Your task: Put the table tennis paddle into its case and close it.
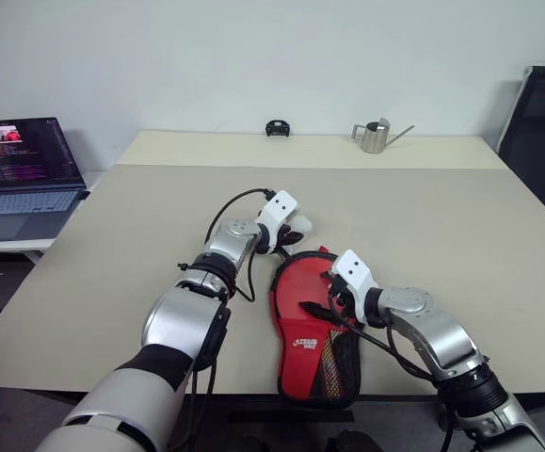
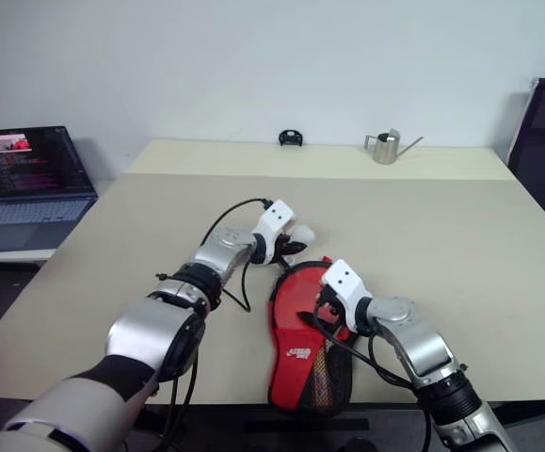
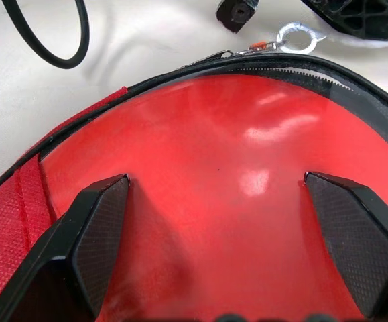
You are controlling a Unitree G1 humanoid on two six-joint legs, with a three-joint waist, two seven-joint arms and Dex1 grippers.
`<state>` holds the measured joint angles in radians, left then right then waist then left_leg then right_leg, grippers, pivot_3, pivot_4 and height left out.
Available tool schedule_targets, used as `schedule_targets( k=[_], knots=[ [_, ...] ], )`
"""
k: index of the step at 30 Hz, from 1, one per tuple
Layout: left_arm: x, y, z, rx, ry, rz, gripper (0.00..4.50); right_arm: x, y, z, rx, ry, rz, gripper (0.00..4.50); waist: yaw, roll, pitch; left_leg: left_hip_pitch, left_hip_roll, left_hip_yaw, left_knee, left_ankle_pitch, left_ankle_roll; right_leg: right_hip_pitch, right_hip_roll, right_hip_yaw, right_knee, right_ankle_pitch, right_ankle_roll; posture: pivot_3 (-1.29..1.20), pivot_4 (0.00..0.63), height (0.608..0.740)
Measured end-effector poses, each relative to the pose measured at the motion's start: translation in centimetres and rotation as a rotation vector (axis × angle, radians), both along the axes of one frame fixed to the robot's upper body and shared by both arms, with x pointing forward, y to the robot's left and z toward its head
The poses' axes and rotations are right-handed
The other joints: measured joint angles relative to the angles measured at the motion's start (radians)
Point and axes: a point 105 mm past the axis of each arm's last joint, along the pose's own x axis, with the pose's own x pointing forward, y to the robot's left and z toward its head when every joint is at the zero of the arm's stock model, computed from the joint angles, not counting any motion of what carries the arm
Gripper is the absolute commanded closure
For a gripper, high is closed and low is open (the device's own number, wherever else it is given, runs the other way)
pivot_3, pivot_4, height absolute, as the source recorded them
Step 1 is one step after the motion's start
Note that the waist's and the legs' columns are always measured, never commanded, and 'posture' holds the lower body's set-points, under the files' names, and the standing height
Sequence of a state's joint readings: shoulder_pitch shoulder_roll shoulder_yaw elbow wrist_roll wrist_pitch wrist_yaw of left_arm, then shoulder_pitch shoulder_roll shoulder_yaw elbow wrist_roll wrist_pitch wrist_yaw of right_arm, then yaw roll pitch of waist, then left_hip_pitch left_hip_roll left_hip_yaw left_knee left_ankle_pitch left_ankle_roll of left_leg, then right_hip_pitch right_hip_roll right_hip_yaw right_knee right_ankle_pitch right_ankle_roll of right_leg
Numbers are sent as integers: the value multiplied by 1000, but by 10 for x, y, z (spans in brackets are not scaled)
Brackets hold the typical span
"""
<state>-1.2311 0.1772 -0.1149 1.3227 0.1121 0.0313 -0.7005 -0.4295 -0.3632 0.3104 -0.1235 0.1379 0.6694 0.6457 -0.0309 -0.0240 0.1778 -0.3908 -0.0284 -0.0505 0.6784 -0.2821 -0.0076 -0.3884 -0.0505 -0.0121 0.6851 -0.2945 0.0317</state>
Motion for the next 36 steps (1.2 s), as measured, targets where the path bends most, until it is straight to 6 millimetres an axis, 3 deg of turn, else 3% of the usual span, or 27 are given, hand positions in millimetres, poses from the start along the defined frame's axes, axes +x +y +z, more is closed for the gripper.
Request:
schedule_targets(
  k=[5,11,18,27,36],
  knots=[
    [0,-7,-2,9,-13,-2,4212,-2,1,-3,5,10,-5,0,0,0,0,0,0,0,0,0,0,0,0,0,1,0,0,0,150,740],
    [3,-59,18,66,-197,35,4212,-15,6,-6,30,24,-54,0,22,-3,-2,-1,-2,-1,0,0,0,0,-1,0,-1,1,1,0,150,740],
    [2,-75,28,115,-291,20,4212,-21,10,-7,46,27,-97,0,23,-3,-3,0,-2,0,0,0,0,1,-1,-1,-1,1,1,0,150,740],
    [-20,-127,24,121,-325,-93,4212,-33,15,-8,74,34,-146,0,26,-3,-3,-1,-2,0,0,0,0,1,-1,-1,-2,0,2,0,150,740],
    [-26,-135,23,129,-332,-153,4212,-40,17,-10,87,41,-173,0,25,-1,-5,0,-3,0,-1,0,0,1,0,-1,-2,0,2,0,150,740]
  ],
)
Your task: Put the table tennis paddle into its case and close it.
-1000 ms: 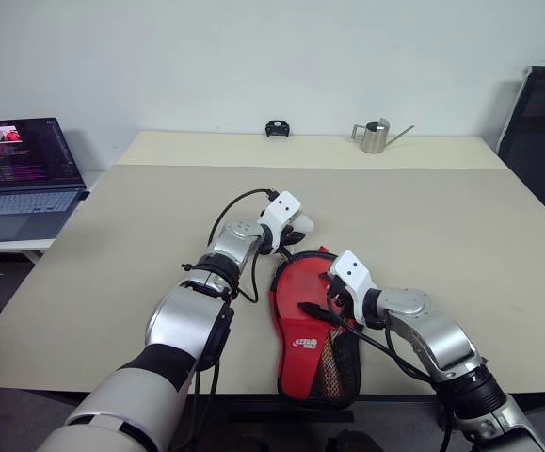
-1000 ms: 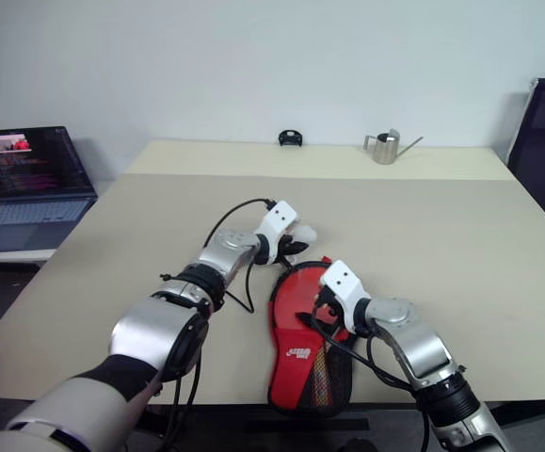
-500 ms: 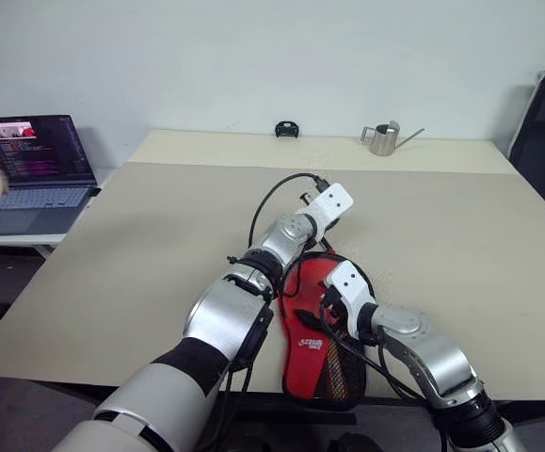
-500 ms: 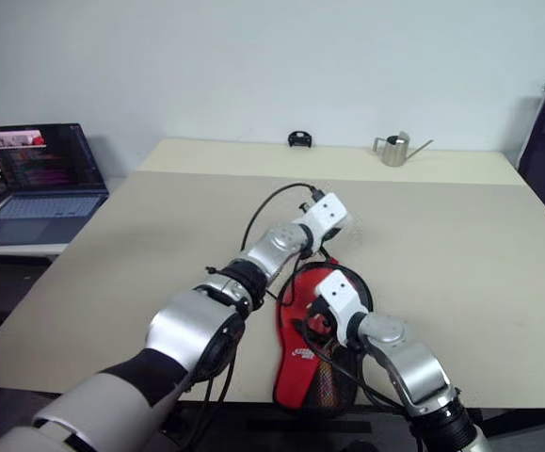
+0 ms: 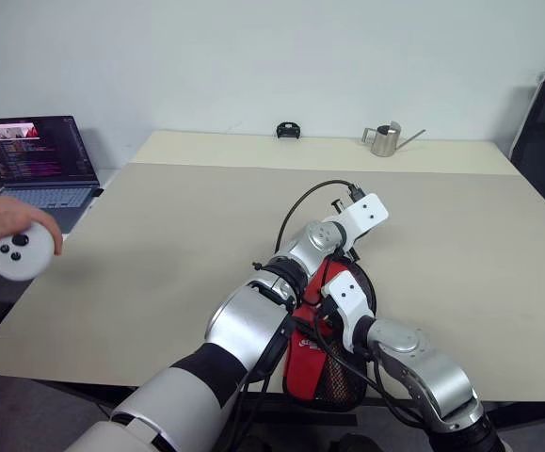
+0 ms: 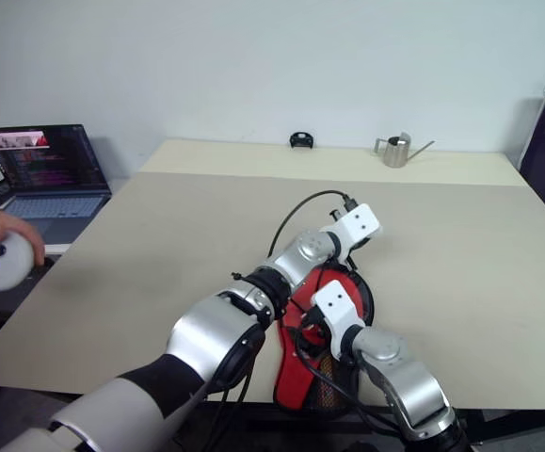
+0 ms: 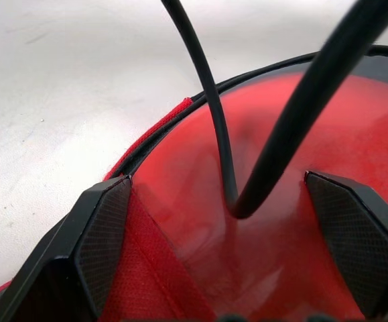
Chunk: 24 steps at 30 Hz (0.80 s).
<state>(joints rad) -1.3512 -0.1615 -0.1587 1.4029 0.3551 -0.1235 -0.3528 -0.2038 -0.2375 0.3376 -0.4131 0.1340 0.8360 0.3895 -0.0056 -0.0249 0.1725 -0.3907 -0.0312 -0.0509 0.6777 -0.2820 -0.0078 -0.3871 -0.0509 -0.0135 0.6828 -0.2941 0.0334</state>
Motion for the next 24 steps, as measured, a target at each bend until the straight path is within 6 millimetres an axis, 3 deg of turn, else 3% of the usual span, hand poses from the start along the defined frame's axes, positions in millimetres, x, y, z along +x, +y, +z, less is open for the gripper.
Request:
schedule_targets(
  k=[6,11,16,24],
  knots=[
    [-9,-2,-18,118,31,-81,4212,0,1,0,5,7,-10,0,0,1,-2,0,0,0,0,0,0,0,2,0,0,0,0,0,150,740],
    [-15,5,-45,190,101,-95,2463,0,2,-1,1,15,-13,0,-1,2,-6,0,0,0,0,0,0,0,3,0,0,0,0,0,150,740],
    [-14,6,-44,207,89,-87,631,0,1,-3,-5,24,-11,0,-1,2,-13,1,0,0,0,0,1,1,3,0,0,0,0,0,150,740],
    [1,22,-35,139,83,26,631,7,4,-2,-6,39,22,0,-7,2,-15,10,2,0,-1,0,1,9,5,1,0,0,0,0,150,740]
  ],
)
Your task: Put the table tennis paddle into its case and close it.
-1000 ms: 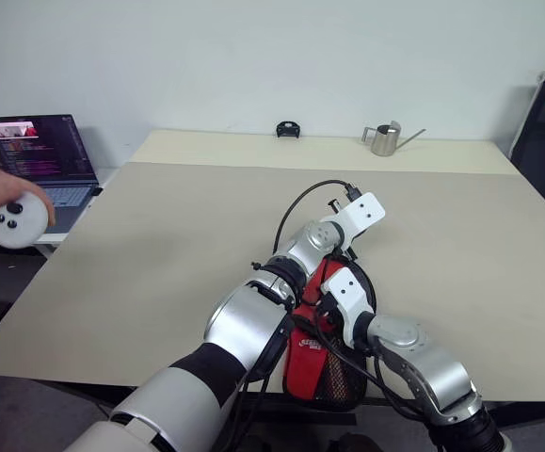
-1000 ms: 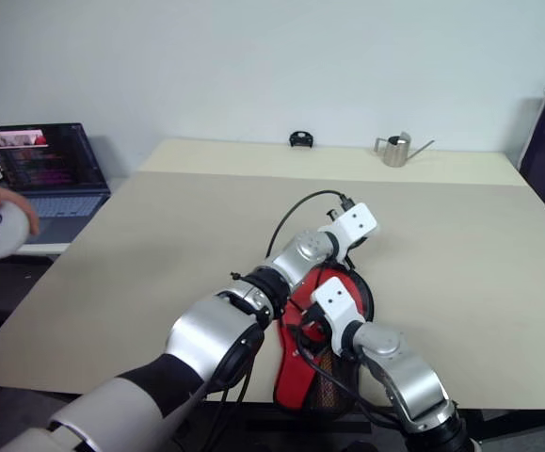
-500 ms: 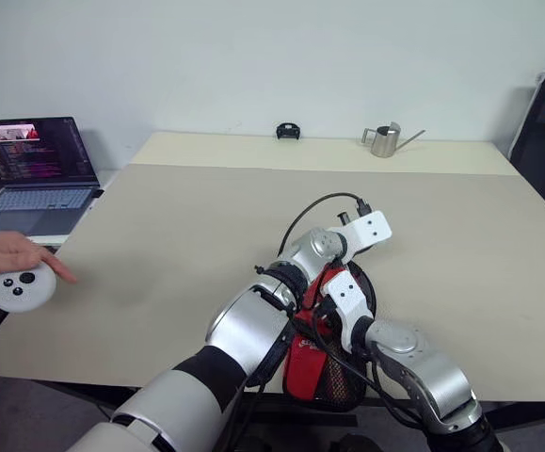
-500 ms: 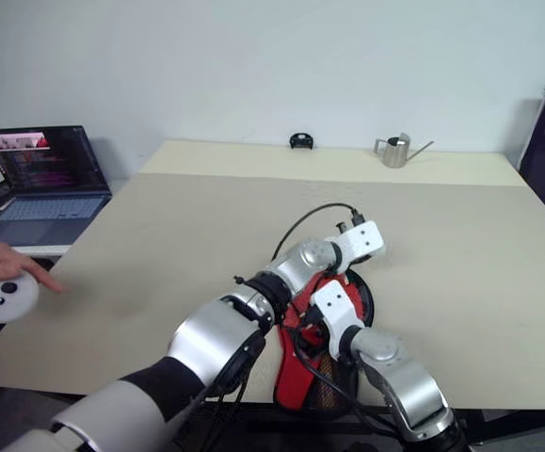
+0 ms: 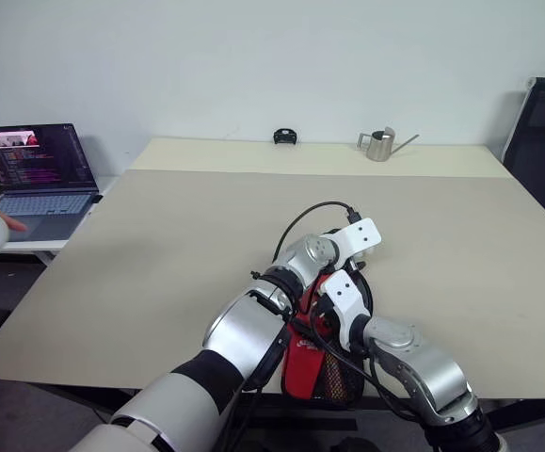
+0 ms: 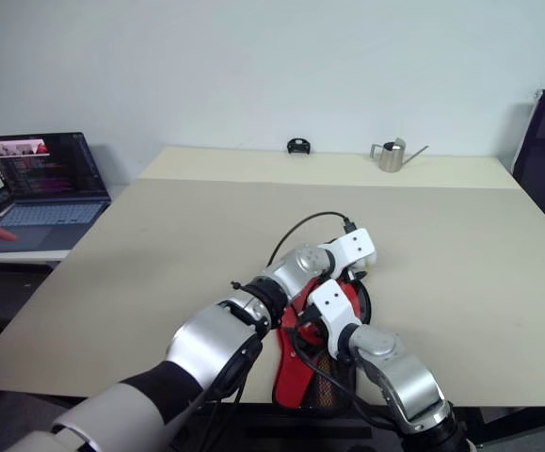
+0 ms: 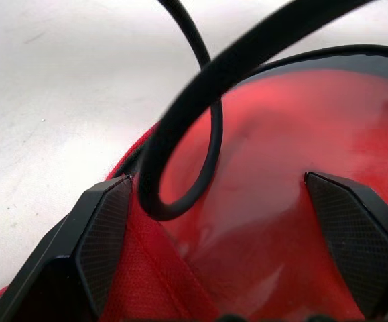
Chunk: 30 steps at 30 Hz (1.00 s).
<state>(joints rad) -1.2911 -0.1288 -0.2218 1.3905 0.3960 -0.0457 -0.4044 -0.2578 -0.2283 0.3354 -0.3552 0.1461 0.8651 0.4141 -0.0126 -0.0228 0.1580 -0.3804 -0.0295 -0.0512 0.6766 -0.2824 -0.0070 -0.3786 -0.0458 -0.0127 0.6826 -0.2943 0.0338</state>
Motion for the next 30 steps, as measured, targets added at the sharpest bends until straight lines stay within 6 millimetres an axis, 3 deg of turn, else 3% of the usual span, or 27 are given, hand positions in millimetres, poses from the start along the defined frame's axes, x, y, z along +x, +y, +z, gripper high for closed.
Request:
schedule_targets(
  k=[9,14,17,24,27,30],
  knots=[
    [40,87,33,-165,-29,260,631,6,-5,2,-19,-7,56,0,-16,0,0,0,0,0,0,0,0,0,0,0,0,0,0,0,150,740],
    [39,103,55,-340,33,162,631,11,-13,4,-13,-1,58,0,-11,0,0,-1,0,0,0,0,0,0,0,-1,-1,0,0,0,150,740],
    [29,113,65,-422,70,19,631,13,-20,5,-6,5,51,0,-14,0,0,-1,0,0,0,0,-1,0,0,0,-1,0,0,0,150,740],
    [-8,176,41,-430,145,-138,631,12,-41,8,7,26,60,0,-17,1,0,-2,3,-1,0,0,0,-1,-3,2,-2,0,-1,0,150,740],
    [-29,185,33,-425,164,-180,631,10,-43,10,10,39,73,0,-15,1,1,-3,3,-1,0,0,0,-1,-4,2,-2,0,-1,0,150,740],
    [-52,179,28,-421,194,-228,631,5,-42,14,48,76,90,0,-10,1,1,-4,2,-2,0,0,0,-1,-5,2,-2,0,-1,0,150,740]
  ],
)
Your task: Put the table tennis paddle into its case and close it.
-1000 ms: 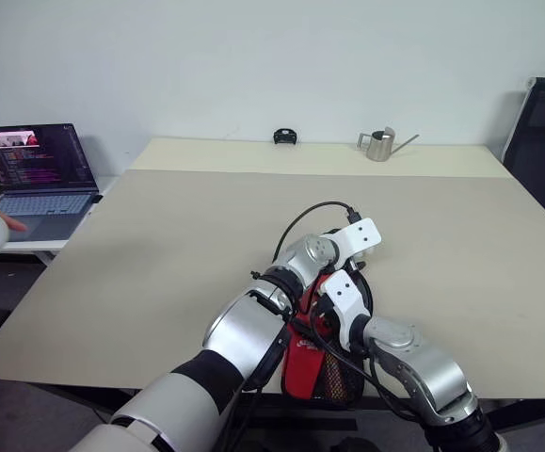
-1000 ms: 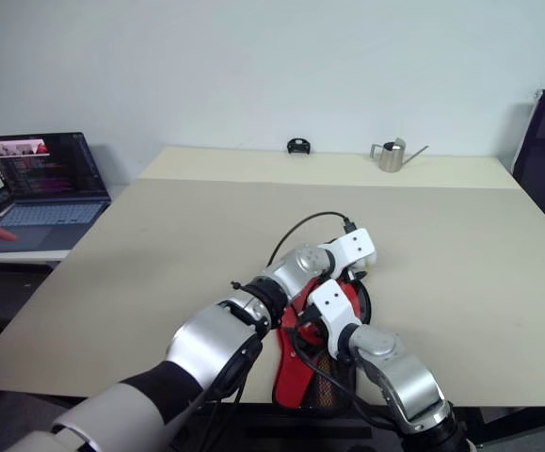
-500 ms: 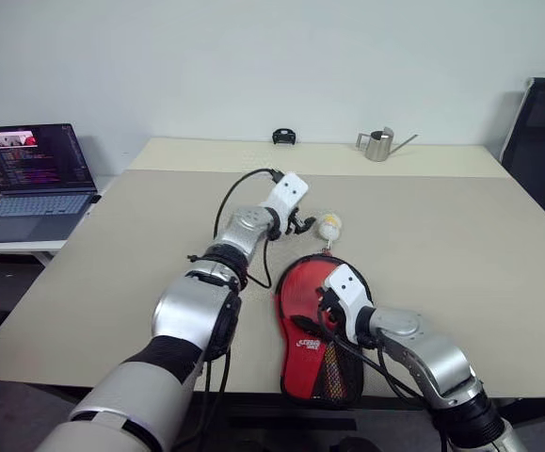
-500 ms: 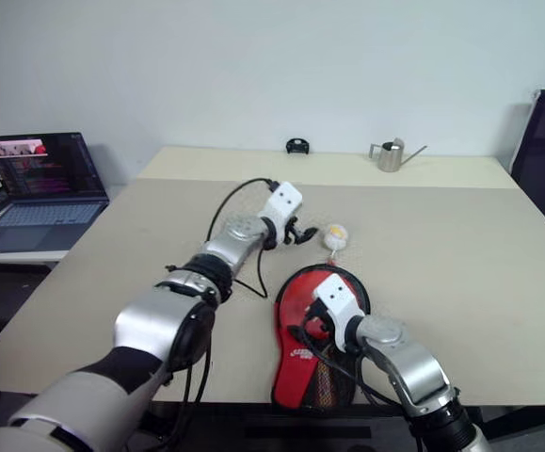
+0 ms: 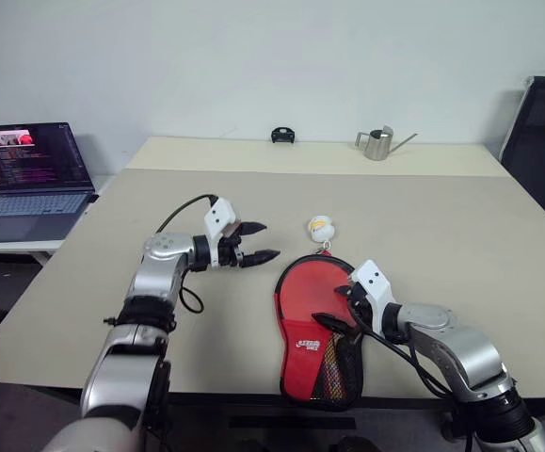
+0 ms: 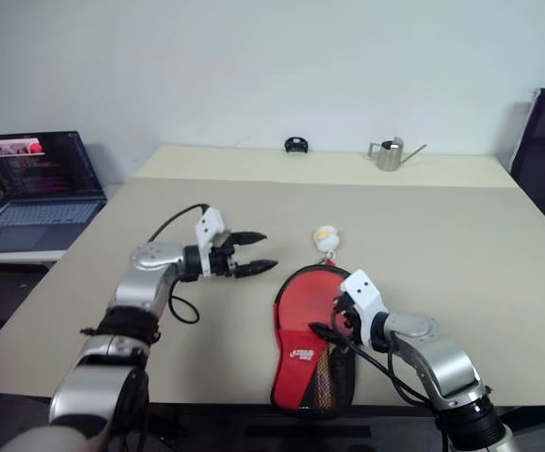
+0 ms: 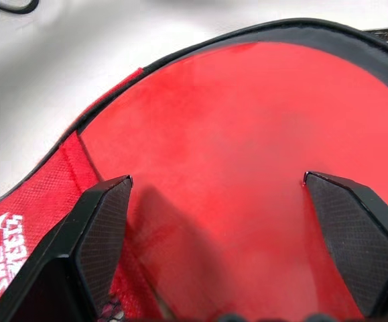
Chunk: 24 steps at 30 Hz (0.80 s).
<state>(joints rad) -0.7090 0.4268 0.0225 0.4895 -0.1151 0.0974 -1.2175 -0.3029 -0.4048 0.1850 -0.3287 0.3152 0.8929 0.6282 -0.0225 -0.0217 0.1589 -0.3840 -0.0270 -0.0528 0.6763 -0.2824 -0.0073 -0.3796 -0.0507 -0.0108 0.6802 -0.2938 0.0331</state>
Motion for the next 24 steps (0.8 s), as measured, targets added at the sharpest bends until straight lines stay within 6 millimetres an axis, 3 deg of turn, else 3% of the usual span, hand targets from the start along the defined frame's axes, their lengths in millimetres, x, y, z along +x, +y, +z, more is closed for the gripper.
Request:
schedule_targets(
  k=[4,8,13,17,24],
  knots=[
    [-23,-22,2,-16,-1,-62,631,-13,-2,9,58,59,18,0,5,2,1,-1,0,0,0,0,0,0,-1,0,0,0,0,0,150,740],
    [-34,-44,-6,0,6,-93,631,-15,-21,35,118,27,-34,0,8,2,1,0,0,0,0,0,0,0,-1,0,0,0,0,0,150,740],
    [-40,-65,-27,49,12,-108,631,-9,-50,56,178,-19,-171,0,11,3,3,0,0,0,0,0,0,0,0,0,0,0,0,0,150,740],
    [-44,-81,-33,59,5,-150,631,-9,-60,63,171,-41,-198,0,12,3,3,0,0,1,-1,0,0,0,0,0,0,0,0,0,150,740],
    [-30,-84,-62,66,90,-114,631,12,-83,78,145,-114,-288,0,11,4,4,0,0,2,-1,0,1,0,0,0,0,0,0,0,150,740]
  ],
)
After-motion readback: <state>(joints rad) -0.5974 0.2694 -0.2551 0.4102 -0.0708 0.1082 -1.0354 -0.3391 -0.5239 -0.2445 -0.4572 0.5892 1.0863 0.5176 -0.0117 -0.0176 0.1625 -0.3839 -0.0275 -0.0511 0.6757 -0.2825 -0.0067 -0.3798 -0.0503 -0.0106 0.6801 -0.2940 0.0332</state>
